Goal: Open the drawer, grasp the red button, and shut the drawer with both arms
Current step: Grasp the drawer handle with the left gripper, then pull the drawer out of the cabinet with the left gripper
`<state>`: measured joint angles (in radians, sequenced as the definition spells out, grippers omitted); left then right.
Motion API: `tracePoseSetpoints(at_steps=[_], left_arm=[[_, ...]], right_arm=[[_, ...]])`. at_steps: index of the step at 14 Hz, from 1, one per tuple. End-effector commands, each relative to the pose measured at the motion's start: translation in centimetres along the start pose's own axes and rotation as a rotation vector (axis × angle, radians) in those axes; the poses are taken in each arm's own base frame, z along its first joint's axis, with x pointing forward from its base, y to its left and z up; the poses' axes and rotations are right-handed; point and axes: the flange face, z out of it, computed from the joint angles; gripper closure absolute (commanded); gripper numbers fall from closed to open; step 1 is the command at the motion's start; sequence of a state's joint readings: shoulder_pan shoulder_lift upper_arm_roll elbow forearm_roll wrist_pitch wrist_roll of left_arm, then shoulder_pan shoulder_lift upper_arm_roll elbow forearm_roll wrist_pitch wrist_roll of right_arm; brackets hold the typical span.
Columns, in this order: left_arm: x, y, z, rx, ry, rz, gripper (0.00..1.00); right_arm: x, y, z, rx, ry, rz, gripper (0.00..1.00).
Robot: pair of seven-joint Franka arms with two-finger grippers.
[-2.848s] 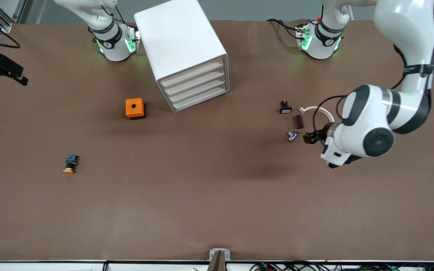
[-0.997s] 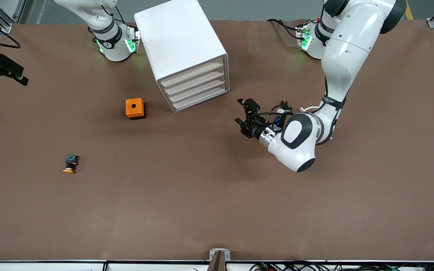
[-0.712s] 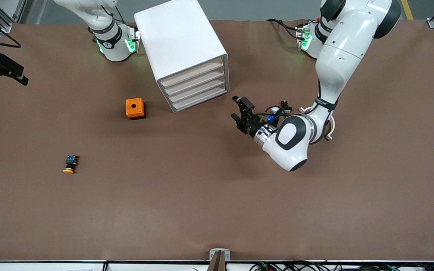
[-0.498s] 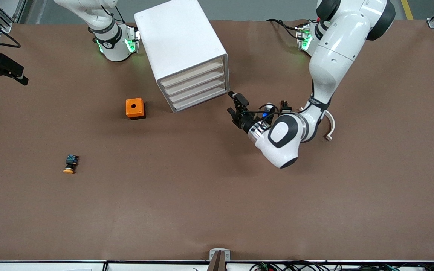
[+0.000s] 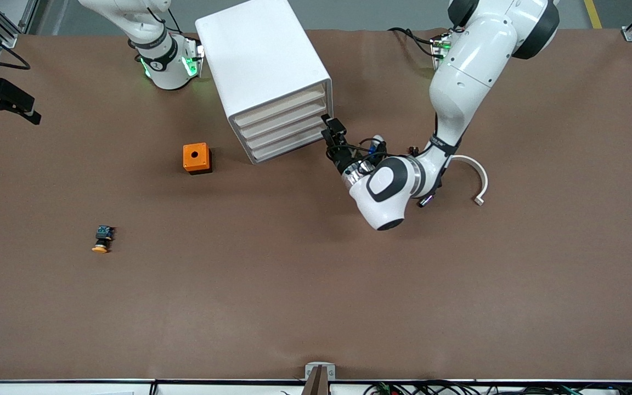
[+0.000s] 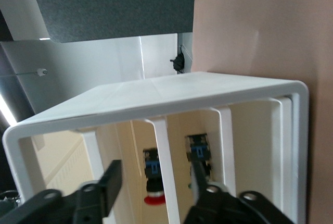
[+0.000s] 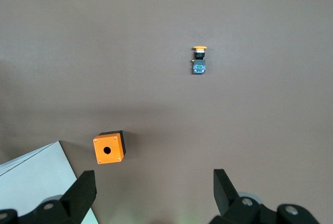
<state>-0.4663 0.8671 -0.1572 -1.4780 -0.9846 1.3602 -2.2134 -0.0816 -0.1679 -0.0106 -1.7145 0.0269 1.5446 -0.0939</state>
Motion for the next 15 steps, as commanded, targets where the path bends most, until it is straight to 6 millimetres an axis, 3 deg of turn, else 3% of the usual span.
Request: tracePoseSetpoints(at_steps=[1, 8, 15], left_arm=[[-0.2, 0.2, 1.3, 0.033, 0.012, -0.025, 0.43], [-1.1, 0.2, 6.4, 0.067, 0.088, -0.044, 0.44], [-1.2, 1.2, 8.6, 0.085, 0.117, -0.058, 0.81]], right_arm=[[-0.4, 0.0, -0.9, 0.010, 0.022, -0.012, 0.00], [0.7, 0.6, -0.9, 0.008, 0.019, -0.001, 0.00], [2.1, 0.7, -0.2, -0.005, 0.011, -0.005, 0.00]])
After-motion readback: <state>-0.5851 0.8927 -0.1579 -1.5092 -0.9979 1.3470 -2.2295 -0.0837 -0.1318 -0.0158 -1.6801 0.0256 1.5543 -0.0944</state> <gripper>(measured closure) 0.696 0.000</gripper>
